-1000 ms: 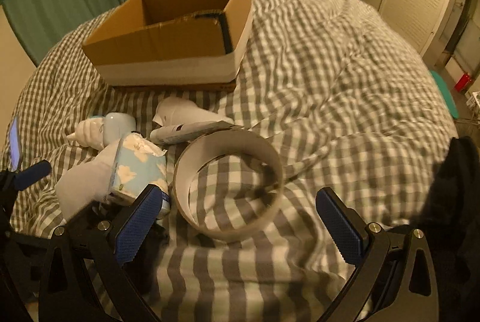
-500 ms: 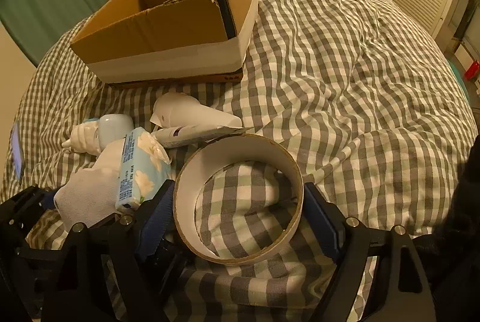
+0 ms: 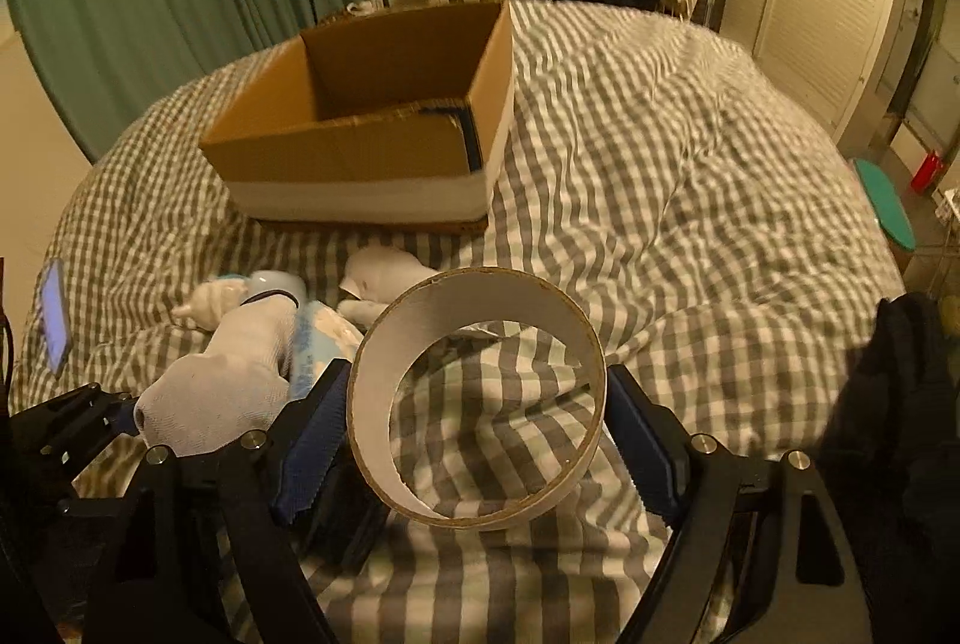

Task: Organize objects
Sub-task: 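Grasp the white knit glove with the left tool while the right tool grasps the tape ring, then carry the glove and tape ring into the cardboard box and open both tools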

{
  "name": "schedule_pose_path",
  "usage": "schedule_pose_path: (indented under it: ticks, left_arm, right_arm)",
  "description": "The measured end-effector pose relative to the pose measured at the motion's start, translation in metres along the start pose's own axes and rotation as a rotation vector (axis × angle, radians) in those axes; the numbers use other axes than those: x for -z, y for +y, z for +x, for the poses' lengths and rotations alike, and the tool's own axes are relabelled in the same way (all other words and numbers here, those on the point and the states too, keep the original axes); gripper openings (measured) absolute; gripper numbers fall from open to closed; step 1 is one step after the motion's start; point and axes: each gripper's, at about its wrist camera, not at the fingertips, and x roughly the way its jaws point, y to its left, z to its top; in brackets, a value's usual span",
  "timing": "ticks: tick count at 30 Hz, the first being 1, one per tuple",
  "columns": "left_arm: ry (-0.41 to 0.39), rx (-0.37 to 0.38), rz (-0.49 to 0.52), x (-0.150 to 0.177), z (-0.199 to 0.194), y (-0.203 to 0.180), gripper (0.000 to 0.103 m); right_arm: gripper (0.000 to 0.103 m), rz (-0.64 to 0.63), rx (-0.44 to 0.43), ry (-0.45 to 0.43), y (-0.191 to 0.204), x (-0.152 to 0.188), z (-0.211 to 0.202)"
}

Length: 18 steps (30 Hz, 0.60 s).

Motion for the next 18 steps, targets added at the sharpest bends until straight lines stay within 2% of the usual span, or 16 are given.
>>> schedule_pose_path:
  ticks: [10, 18]
  left_arm:
    - [-0.134, -0.027, 0.000, -0.015, -0.057, 0.007, 0.058]
    - [-0.248, -0.076, 0.003, -0.047, -0.101, 0.019, 0.058]
  right_arm:
    - [0.082, -0.045, 0.002, -0.138, 0.017, -0.007, -0.068]
    - [0.082, -0.091, -0.021, -0.241, 0.034, -0.020, -0.115]
